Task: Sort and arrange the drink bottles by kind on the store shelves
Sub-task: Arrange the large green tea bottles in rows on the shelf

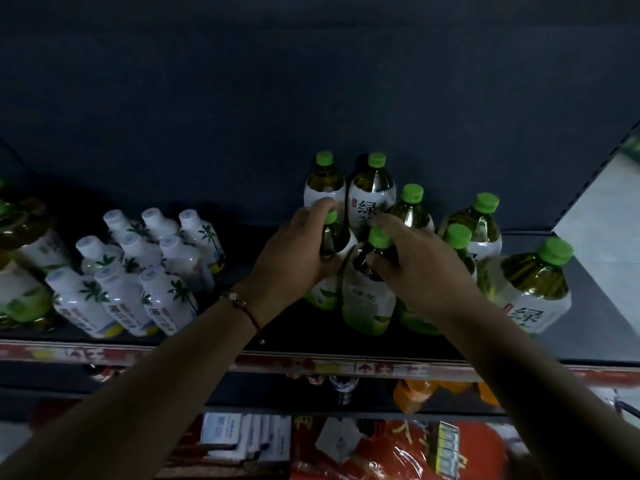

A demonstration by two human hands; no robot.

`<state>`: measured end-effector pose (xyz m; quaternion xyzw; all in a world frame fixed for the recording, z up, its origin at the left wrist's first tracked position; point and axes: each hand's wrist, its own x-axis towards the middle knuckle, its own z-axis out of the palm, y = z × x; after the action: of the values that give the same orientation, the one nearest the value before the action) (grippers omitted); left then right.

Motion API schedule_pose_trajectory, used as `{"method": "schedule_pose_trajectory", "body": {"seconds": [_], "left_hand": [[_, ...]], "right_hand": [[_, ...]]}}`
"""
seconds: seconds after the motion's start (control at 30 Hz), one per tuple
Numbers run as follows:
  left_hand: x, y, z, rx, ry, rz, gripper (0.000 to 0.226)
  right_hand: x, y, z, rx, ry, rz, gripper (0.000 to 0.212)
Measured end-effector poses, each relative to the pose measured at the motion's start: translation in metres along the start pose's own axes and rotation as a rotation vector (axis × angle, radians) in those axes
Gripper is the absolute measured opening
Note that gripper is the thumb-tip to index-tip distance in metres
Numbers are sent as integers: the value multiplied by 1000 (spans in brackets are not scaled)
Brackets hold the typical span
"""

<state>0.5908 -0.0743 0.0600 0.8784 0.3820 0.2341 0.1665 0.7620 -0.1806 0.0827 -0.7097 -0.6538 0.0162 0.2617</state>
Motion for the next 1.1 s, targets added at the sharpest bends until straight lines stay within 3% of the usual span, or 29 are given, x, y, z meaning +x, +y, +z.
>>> {"method": "schedule_pose_trajectory", "body": {"seconds": [0.13, 0.27, 0.4, 0.67, 0.83, 1.1], "left_hand": [[-6, -14, -24, -200, -154, -15, 91], [-22, -34, -47, -242, -262, -44, 84], [-34, -48, -61, -283, -315, -84, 78], [-53, -62, -59, -265, -190, -83, 79], [-62, -72, -65, -163, -165, -25, 81], [-68, -90, -72, -191, -163, 4, 91]], "right_hand": [[0, 3, -4, 104, -14, 27, 45], [-2, -2, 6, 123, -12, 89, 60], [-1, -7, 22, 119, 4, 118, 59], [7, -26, 51, 325, 43, 210, 48], [15, -47, 67, 267, 91, 218, 44], [18, -72, 78, 238, 108, 284, 45]]}}
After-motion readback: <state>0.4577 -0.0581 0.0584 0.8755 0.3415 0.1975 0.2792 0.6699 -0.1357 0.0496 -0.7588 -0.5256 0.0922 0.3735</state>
